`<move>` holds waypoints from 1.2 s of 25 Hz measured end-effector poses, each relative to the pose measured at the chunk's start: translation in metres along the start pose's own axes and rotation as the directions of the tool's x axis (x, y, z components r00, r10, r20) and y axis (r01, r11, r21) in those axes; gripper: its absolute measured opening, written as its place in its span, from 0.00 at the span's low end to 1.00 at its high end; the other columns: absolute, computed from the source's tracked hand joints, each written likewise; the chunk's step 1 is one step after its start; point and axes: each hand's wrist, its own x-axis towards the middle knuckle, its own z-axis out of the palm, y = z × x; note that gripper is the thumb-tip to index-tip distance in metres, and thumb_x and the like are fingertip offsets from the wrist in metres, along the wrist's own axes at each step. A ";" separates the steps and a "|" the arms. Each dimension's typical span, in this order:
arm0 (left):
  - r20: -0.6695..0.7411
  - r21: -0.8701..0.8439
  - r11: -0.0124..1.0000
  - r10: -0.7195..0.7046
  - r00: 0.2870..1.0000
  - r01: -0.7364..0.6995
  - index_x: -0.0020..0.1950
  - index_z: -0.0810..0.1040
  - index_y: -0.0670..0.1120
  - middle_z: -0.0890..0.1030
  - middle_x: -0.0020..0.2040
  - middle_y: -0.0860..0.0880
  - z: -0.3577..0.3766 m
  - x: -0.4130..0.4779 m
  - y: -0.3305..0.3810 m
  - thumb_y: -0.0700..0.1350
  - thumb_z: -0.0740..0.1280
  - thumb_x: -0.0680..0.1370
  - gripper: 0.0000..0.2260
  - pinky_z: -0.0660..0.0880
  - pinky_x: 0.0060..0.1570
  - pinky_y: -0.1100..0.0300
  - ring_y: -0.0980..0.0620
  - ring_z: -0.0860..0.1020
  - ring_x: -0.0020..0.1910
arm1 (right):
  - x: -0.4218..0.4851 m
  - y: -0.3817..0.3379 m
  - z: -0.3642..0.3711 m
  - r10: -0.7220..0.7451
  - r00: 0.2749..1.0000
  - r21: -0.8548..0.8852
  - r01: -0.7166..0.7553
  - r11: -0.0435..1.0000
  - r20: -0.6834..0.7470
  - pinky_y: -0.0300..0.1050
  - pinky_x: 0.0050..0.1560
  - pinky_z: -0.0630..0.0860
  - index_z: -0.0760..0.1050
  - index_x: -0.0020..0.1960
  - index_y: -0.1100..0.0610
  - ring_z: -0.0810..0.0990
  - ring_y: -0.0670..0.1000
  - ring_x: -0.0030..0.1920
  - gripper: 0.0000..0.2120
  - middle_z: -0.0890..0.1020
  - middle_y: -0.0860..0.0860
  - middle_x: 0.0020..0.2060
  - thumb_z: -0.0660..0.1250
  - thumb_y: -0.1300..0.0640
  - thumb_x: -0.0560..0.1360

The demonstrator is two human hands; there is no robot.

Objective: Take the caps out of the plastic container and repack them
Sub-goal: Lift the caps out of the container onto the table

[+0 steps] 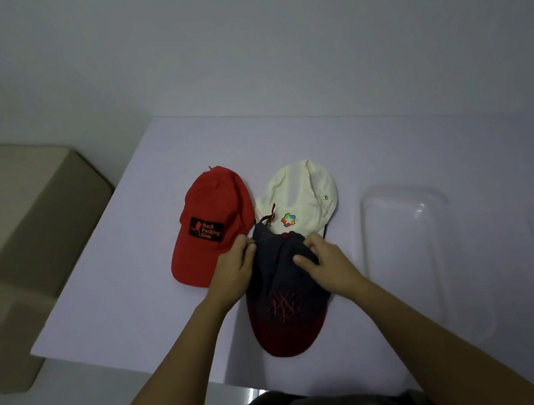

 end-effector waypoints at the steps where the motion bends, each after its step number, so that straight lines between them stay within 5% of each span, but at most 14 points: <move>1: 0.005 -0.038 0.999 -0.013 1.000 0.013 0.42 0.68 0.50 0.70 0.33 0.52 0.001 -0.001 0.000 0.45 0.56 0.82 0.09 0.63 0.32 0.66 0.56 0.67 0.31 | 0.001 0.000 -0.001 -0.008 1.000 0.000 0.008 1.000 -0.007 0.48 0.47 0.77 0.66 0.50 0.54 0.78 0.53 0.48 0.08 0.78 0.52 0.47 0.63 0.53 0.78; 8: 0.194 -0.165 0.986 0.045 0.980 -0.013 0.51 0.78 0.50 0.81 0.46 0.52 -0.006 0.002 0.000 0.51 0.68 0.76 0.07 0.76 0.44 0.62 0.56 0.79 0.45 | 0.000 0.002 -0.001 -0.017 0.997 0.095 0.024 0.995 -0.072 0.48 0.45 0.78 0.67 0.49 0.56 0.79 0.52 0.45 0.15 0.79 0.52 0.44 0.71 0.51 0.72; 11: 0.184 -0.131 0.991 0.048 0.982 -0.024 0.41 0.77 0.52 0.78 0.37 0.54 -0.011 0.006 0.002 0.50 0.71 0.74 0.05 0.71 0.35 0.67 0.61 0.76 0.35 | 0.000 0.005 -0.011 -0.030 0.999 0.124 0.033 0.992 -0.020 0.43 0.43 0.78 0.70 0.53 0.53 0.80 0.49 0.45 0.16 0.80 0.50 0.44 0.72 0.49 0.71; 15: 0.146 -0.022 0.996 0.091 0.985 -0.089 0.35 0.69 0.52 0.72 0.32 0.55 -0.010 0.005 0.001 0.51 0.71 0.73 0.13 0.67 0.31 0.69 0.62 0.71 0.31 | 0.000 0.006 -0.025 -0.065 0.995 0.014 0.064 0.998 0.072 0.31 0.36 0.69 0.72 0.40 0.50 0.75 0.43 0.37 0.09 0.76 0.44 0.35 0.66 0.49 0.76; 21: 0.121 0.028 0.994 0.104 0.987 -0.108 0.36 0.67 0.52 0.71 0.31 0.54 -0.002 0.012 0.007 0.52 0.69 0.75 0.13 0.65 0.31 0.66 0.59 0.69 0.30 | 0.007 0.017 -0.026 -0.041 0.993 0.013 0.040 0.999 0.110 0.38 0.40 0.68 0.68 0.43 0.53 0.71 0.45 0.37 0.12 0.74 0.47 0.36 0.55 0.48 0.81; 27: 0.320 -0.411 0.891 -0.055 0.946 0.191 0.49 0.79 0.40 0.81 0.44 0.46 -0.004 0.010 0.005 0.50 0.67 0.76 0.12 0.75 0.44 0.60 0.52 0.79 0.43 | 0.009 0.014 -0.027 0.030 0.999 0.199 -0.031 0.980 0.011 0.38 0.45 0.71 0.73 0.48 0.53 0.75 0.45 0.44 0.14 0.77 0.48 0.43 0.53 0.47 0.81; 30: 0.351 -0.428 0.875 -0.070 0.934 0.226 0.45 0.77 0.40 0.75 0.40 0.44 0.002 0.008 0.002 0.50 0.65 0.76 0.12 0.69 0.41 0.59 0.49 0.73 0.40 | 0.010 0.013 -0.026 0.073 0.997 0.175 -0.073 0.982 0.004 0.48 0.55 0.75 0.74 0.53 0.62 0.79 0.55 0.51 0.25 0.80 0.58 0.50 0.52 0.41 0.80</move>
